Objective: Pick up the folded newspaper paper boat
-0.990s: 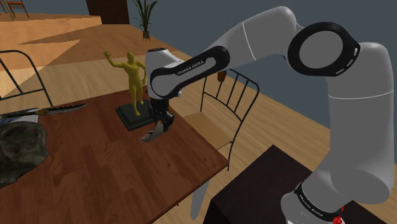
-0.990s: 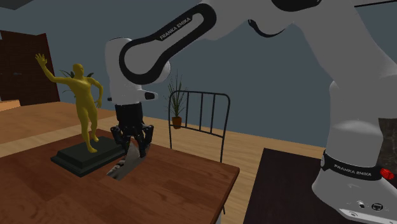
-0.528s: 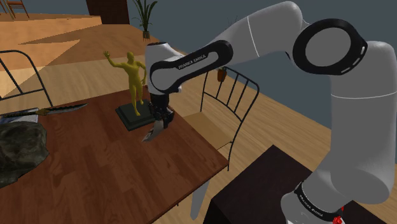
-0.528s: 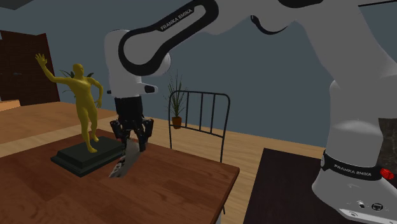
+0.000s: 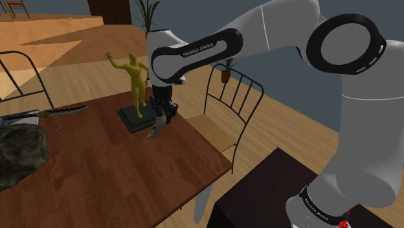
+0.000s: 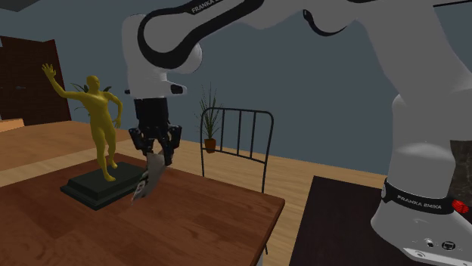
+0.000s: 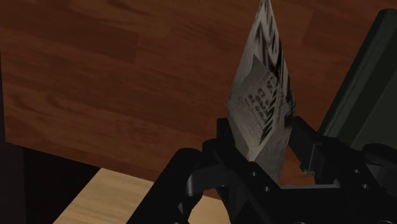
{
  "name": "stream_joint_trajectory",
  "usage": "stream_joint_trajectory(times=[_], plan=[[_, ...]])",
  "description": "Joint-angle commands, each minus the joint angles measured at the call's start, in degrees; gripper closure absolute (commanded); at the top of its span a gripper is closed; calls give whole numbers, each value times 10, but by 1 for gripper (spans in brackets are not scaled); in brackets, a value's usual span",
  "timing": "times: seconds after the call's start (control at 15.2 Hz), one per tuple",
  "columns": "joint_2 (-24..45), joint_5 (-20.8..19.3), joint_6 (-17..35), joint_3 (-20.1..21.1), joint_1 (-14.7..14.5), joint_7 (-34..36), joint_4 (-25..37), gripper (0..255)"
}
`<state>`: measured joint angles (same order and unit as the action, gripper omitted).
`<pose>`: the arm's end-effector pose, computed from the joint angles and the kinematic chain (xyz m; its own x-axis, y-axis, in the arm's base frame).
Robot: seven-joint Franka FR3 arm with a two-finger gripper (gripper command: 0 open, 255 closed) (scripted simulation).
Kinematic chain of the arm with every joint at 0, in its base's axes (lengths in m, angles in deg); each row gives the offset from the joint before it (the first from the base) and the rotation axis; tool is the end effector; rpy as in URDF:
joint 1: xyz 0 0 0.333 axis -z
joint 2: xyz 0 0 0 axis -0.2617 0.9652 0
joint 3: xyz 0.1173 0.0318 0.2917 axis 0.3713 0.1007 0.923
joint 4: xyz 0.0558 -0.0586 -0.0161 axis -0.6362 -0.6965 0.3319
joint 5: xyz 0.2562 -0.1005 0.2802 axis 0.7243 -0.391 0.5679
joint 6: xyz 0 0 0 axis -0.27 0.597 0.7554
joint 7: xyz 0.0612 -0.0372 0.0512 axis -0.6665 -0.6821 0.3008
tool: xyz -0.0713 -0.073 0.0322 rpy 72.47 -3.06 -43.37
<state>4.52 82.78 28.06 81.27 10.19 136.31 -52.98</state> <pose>0.6101 0.2661 0.3511 0.2738 -0.9605 -0.0504 -0.9578 -0.2771 0.0761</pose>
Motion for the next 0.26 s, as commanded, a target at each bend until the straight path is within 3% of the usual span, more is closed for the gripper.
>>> stream_joint_trajectory(times=[0.0,0.2], plan=[[-5,2,-14,1,0,-1,10,255],[-8,3,-21,2,0,-1,14,255]])
